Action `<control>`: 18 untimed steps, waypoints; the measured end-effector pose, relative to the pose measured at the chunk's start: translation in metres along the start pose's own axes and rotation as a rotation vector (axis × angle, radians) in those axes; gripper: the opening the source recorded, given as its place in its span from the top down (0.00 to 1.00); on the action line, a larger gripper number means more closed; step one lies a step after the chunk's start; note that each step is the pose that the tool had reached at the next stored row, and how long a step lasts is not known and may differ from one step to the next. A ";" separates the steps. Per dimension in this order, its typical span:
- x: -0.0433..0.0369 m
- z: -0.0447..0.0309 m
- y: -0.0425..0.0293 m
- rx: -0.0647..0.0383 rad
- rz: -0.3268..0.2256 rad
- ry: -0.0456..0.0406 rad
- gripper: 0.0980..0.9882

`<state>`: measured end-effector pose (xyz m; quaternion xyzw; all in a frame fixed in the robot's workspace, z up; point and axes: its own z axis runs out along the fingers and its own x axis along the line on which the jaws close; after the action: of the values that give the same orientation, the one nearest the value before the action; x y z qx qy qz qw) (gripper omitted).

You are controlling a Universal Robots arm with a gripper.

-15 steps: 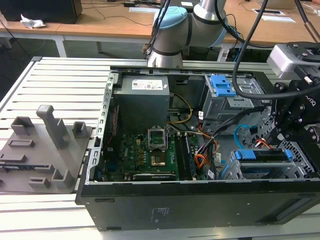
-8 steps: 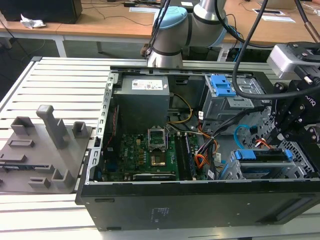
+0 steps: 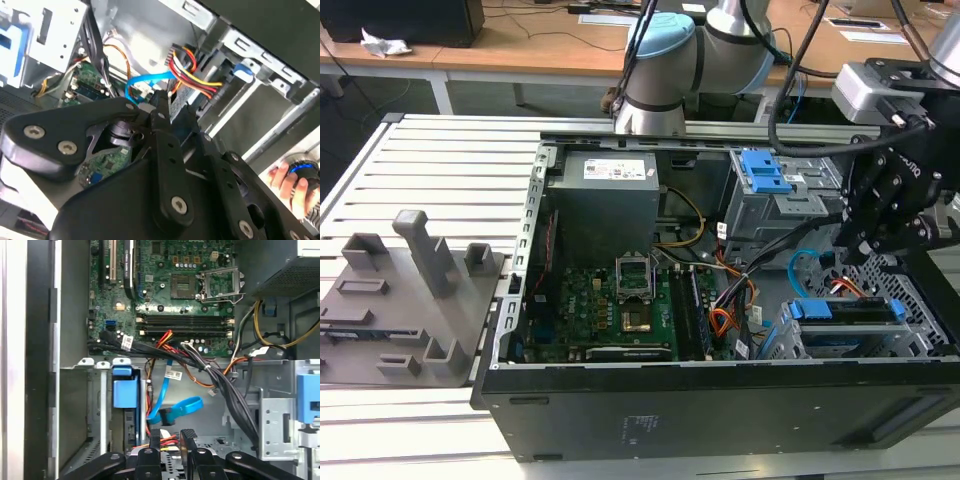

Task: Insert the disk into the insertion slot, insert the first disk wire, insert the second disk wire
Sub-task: 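Insert the second disk wire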

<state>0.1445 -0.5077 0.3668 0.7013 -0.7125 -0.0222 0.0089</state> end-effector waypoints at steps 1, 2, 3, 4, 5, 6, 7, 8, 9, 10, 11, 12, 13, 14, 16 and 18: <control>-0.0001 0.0003 0.0033 0.000 -0.001 0.0000 0.77; 0.0001 0.0006 0.0093 0.000 -0.003 0.0002 0.77; 0.0002 0.0010 0.0156 0.000 -0.004 0.0003 0.77; 0.0002 0.0014 0.0198 0.000 -0.006 0.0003 0.77; 0.0004 0.0023 0.0226 0.000 -0.015 0.0006 0.77; 0.0005 0.0031 0.0227 -0.001 -0.039 0.0019 0.77; 0.0005 0.0038 0.0227 -0.001 -0.071 0.0033 0.77; 0.0005 0.0047 0.0227 -0.002 -0.109 0.0049 0.77; 0.0005 0.0050 0.0227 -0.002 -0.131 0.0059 0.77; 0.0005 0.0052 0.0227 -0.003 -0.157 0.0073 0.77; 0.0006 0.0054 0.0226 -0.003 -0.172 0.0097 0.77; 0.0006 0.0053 0.0226 -0.003 -0.172 0.0098 0.77; 0.0006 0.0054 0.0226 -0.003 -0.172 0.0099 0.77; 0.0006 0.0053 0.0226 -0.003 -0.172 0.0101 0.77; 0.0006 0.0053 0.0226 -0.003 -0.173 0.0102 0.86; 0.0006 0.0054 0.0226 -0.003 -0.173 0.0103 0.93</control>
<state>0.1217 -0.5078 0.3624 0.7602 -0.6492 -0.0204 0.0118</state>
